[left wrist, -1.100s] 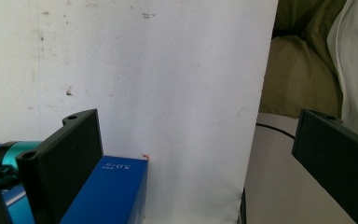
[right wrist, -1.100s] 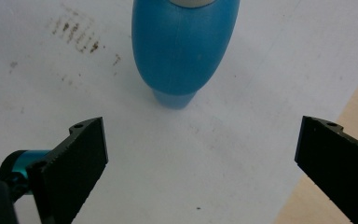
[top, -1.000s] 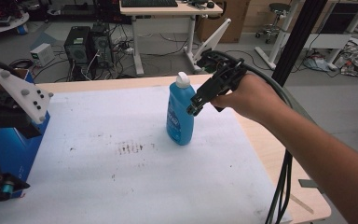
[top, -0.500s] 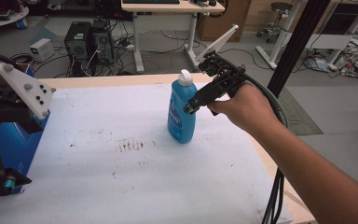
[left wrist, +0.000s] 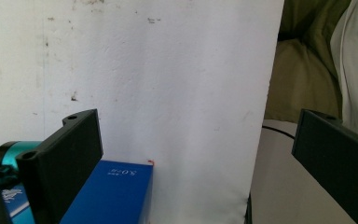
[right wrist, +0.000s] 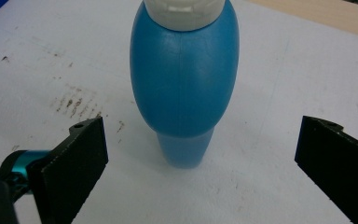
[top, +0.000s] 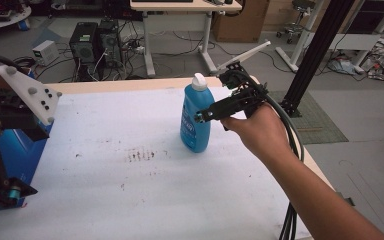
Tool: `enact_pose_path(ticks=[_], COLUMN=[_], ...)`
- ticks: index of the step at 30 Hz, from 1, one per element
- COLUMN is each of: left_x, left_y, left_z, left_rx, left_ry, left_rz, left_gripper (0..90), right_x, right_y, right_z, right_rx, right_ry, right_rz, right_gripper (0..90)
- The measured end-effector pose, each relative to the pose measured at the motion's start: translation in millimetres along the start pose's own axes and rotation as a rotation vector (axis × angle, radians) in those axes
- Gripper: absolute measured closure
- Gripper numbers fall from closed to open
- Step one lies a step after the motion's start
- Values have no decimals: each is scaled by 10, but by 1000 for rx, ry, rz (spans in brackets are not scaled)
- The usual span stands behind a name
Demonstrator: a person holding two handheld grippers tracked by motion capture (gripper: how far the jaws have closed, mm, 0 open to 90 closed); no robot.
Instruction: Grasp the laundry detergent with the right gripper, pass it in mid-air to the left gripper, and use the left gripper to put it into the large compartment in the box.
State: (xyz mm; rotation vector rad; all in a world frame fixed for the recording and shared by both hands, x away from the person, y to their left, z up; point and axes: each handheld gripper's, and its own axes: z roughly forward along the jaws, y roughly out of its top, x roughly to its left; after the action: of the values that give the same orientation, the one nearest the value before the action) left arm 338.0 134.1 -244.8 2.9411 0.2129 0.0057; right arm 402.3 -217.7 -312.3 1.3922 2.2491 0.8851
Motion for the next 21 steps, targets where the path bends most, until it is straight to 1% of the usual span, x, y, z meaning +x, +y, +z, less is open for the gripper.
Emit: enact_pose_path(ticks=[2,7,8,12,17,21], left_x=[2,12,10,14,23,33], left_y=[0,1,5,10,17,16], left_z=[1,-2,-6,-7,-4,-7], left_rx=[-5,-1,5,3,2,0], left_ry=[2,0,-1,0,-3,-2], left_rz=[-1,5,2,0,1,0], left_gripper=[17,16,16,17,17,17], right_x=[3,9,11,10,41,59], right_y=[-31,-77,-81,-102,-114,-123], right_z=[14,43,48,79,132,183], right_rx=[-10,-33,-35,-49,-83,-81], right_ry=[5,3,-3,-7,-17,-26], right_rz=[11,19,23,37,59,69], right_gripper=[14,14,14,14,14,14])
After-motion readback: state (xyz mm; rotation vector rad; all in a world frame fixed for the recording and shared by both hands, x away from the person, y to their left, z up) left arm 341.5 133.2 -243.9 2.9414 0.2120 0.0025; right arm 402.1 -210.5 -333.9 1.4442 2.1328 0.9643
